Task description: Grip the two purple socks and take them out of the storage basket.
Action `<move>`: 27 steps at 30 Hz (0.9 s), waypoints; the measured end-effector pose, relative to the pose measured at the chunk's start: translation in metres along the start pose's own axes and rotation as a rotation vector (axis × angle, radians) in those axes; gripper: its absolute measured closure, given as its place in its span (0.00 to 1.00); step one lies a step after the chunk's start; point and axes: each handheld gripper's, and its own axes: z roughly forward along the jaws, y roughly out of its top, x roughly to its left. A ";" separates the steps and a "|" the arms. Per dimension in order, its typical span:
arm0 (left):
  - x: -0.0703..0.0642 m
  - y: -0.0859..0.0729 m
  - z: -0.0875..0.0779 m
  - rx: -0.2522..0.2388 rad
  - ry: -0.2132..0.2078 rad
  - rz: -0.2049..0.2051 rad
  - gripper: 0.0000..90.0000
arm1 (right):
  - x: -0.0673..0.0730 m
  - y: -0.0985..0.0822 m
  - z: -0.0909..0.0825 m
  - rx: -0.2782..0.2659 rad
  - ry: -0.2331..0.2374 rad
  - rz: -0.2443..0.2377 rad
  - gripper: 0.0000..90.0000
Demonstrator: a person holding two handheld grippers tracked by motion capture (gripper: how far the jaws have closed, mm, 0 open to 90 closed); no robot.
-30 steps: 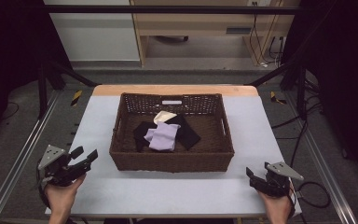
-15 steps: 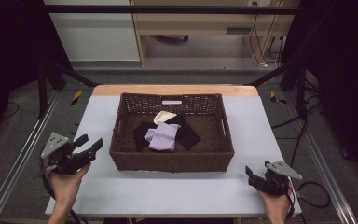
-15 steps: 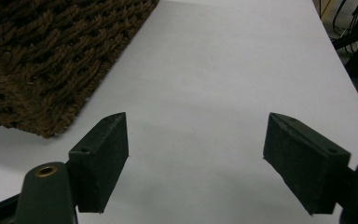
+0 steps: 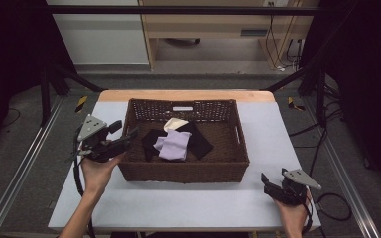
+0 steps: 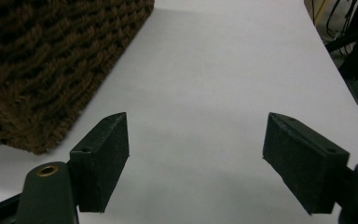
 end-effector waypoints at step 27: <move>-0.032 0.006 0.108 0.175 0.014 0.082 0.42 | 0.006 0.003 0.008 -0.005 -0.013 -0.039 0.27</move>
